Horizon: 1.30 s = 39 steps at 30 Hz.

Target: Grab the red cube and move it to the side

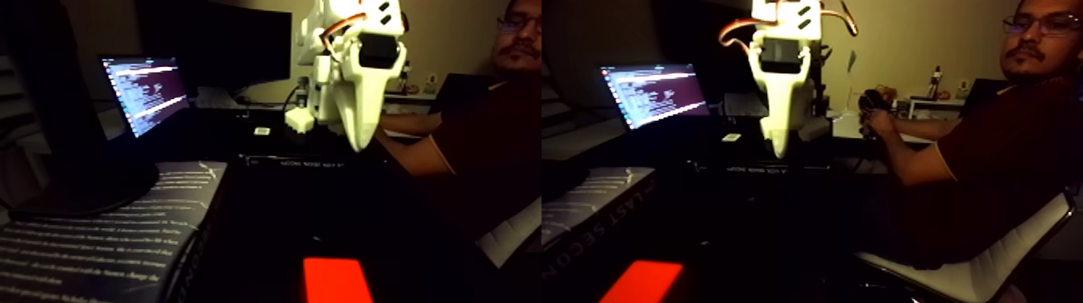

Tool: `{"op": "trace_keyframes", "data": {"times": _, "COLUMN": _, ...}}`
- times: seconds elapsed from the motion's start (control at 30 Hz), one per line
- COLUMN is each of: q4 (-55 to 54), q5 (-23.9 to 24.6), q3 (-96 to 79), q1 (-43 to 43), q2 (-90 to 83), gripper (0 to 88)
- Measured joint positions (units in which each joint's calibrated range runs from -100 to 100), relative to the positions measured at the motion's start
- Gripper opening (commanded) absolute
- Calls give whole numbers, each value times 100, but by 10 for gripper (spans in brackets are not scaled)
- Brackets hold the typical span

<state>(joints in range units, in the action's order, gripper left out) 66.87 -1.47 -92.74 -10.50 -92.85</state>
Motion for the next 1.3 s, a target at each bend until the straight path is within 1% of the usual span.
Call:
{"op": "trace_keyframes", "data": {"times": 0.17, "q4": -392, "q5": -26, "q3": 281, "q1": 108, "q2": 564, "gripper": 11}}
{"op": "trace_keyframes", "data": {"times": 0.33, "q4": -1069, "q5": -52, "q3": 617, "q1": 394, "q2": 1371, "gripper": 11}}
{"op": "trace_keyframes", "data": {"times": 0.47, "q4": -1510, "q5": -309, "q3": 989, "q1": 486, "q2": 2179, "gripper": 11}}
{"op": "trace_keyframes", "data": {"times": 0.6, "q4": -1567, "q5": -566, "q3": 1633, "q1": 494, "q2": 3021, "gripper": 11}}
{"op": "trace_keyframes", "data": {"times": 0.73, "q4": -1567, "q5": -975, "q3": 2350, "q1": 610, "q2": 3820, "gripper": 12}}
{"op": "trace_keyframes", "data": {"times": 0.87, "q4": -1232, "q5": -1080, "q3": 3131, "q1": 710, "q2": 4535, "gripper": 12}}
{"op": "trace_keyframes", "data": {"times": 1.2, "q4": -57, "q5": -1002, "q3": 5191, "q1": 942, "q2": 6226, "gripper": 12}}
{"op": "trace_keyframes", "data": {"times": 1.3, "q4": 90, "q5": -1002, "q3": 5535, "q1": 981, "q2": 6731, "gripper": 12}}
